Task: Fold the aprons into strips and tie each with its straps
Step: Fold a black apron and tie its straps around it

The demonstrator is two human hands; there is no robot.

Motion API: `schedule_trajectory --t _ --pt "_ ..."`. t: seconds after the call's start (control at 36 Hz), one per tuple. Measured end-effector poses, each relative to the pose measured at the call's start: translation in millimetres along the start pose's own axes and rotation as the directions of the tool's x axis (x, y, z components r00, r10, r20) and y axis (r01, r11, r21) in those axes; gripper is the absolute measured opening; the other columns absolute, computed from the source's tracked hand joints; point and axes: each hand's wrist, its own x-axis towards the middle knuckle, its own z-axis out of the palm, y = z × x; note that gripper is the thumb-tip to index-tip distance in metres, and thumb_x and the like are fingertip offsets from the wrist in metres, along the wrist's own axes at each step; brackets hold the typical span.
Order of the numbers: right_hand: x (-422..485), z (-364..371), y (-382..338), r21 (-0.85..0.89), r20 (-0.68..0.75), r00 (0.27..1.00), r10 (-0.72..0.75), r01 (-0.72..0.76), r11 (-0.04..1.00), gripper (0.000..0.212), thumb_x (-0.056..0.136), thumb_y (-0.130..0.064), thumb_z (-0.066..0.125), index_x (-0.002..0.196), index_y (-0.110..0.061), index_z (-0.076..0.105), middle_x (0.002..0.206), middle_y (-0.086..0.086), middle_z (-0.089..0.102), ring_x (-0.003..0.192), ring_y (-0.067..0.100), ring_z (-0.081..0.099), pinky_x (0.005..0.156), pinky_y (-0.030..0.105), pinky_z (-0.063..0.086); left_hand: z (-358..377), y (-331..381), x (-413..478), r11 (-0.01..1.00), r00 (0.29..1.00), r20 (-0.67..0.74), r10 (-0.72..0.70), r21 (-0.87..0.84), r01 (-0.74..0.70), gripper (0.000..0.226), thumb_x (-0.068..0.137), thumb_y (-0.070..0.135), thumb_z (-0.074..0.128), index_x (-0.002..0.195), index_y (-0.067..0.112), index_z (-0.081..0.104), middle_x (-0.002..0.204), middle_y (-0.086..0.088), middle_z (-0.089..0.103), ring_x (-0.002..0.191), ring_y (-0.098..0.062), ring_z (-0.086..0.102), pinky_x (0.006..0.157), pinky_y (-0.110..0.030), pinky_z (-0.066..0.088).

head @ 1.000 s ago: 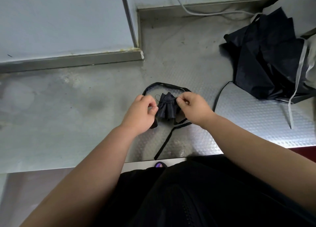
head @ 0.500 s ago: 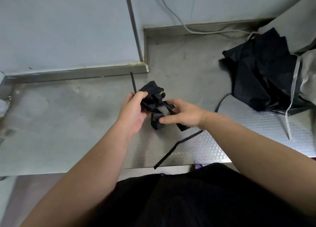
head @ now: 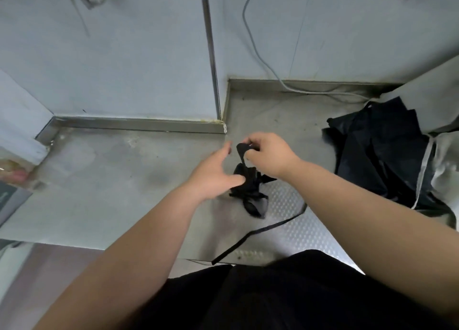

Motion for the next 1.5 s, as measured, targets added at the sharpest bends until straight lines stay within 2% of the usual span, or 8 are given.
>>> schedule_trajectory --t 0.17,0.31,0.58,0.86,1.03,1.14,1.25,1.5 --pt "-5 -23 11 0.023 -0.068 0.996 -0.051 0.053 0.998 0.012 0.088 -0.024 0.062 0.098 -0.018 0.065 0.082 -0.004 0.060 0.072 0.012 0.053 0.057 0.016 0.035 10 30 6 0.997 0.996 -0.078 0.053 0.064 -0.048 0.007 0.091 0.023 0.058 0.096 0.025 0.063 0.082 0.009 0.059 0.084 -0.015 0.056 0.067 -0.020 0.041" --pt "-7 -45 13 0.012 -0.018 0.996 -0.088 0.089 0.996 0.012 0.086 -0.026 0.066 0.086 -0.021 0.055 0.071 -0.005 0.056 0.057 0.007 0.047 0.057 0.024 0.040 16 48 0 0.994 0.995 -0.037 0.097 -0.056 -0.099 0.038 0.084 0.029 0.067 0.120 0.025 0.059 0.119 0.003 0.051 0.111 -0.008 0.051 0.090 -0.023 0.035" --pt "-1 -80 25 -0.117 -0.250 0.968 0.003 -0.033 0.993 0.013 0.090 -0.019 0.055 0.101 -0.018 0.062 0.098 0.001 0.060 0.086 0.019 0.053 0.068 0.024 0.037 -10 70 -10 0.876 0.777 -0.589 -0.220 -0.470 -0.108 0.018 0.094 0.018 0.047 0.077 0.024 0.050 0.068 0.004 0.058 0.074 -0.016 0.053 0.064 -0.023 0.039" --pt "7 -110 -60 0.233 -0.231 0.956 -0.183 0.237 0.943 0.026 0.090 -0.021 0.057 0.065 -0.019 0.050 0.059 -0.003 0.048 0.059 0.016 0.047 0.060 0.027 0.039 -38 123 -21 0.952 0.791 -0.612 -0.022 -0.254 -0.170 0.007 0.091 0.025 0.054 0.085 0.026 0.056 0.065 0.007 0.053 0.064 -0.013 0.053 0.065 -0.028 0.042" --pt "13 -133 -101 0.529 -0.096 0.980 -0.172 0.197 0.826 0.020 0.089 -0.023 0.062 0.074 -0.014 0.052 0.063 0.002 0.045 0.058 0.018 0.047 0.073 0.041 0.055 -93 158 -30 0.748 0.664 -0.730 -0.163 -0.530 -0.400 0.023 0.093 0.008 0.039 0.079 0.013 0.057 0.057 0.003 0.042 0.048 -0.012 0.040 0.056 -0.026 0.041" --pt "12 -147 -128 0.723 -0.011 0.980 -0.197 0.144 0.676 0.023 0.090 -0.020 0.060 0.073 -0.012 0.047 0.057 0.004 0.040 0.049 0.019 0.040 0.049 0.027 0.045 -118 178 -35 0.646 0.679 -0.713 -0.175 -0.603 -0.468 0.022 0.092 0.010 0.041 0.078 0.015 0.056 0.055 0.003 0.036 0.045 -0.011 0.032 0.051 -0.023 0.043" --pt "16 -160 -159 0.736 -0.040 0.982 -0.187 0.156 0.659 0.028 0.090 -0.024 0.059 0.069 -0.015 0.041 0.053 0.001 0.039 0.041 0.014 0.032 0.041 0.021 0.020 -135 190 -38 0.660 0.715 -0.694 -0.082 -0.575 -0.483 0.016 0.090 0.011 0.051 0.076 0.017 0.050 0.052 0.006 0.033 0.042 -0.009 0.027 0.047 -0.022 0.034" --pt "31 -185 -254 0.697 -0.095 0.916 -0.391 0.342 0.630 0.024 0.087 -0.014 0.053 0.065 -0.016 0.043 0.048 -0.002 0.042 0.042 0.013 0.031 0.039 0.021 0.018 -230 218 -54 0.584 0.612 -0.790 0.047 -0.475 -0.658 0.014 0.089 0.025 0.059 0.080 0.019 0.050 0.055 0.009 0.030 0.041 -0.006 0.024 0.044 -0.021 0.022"
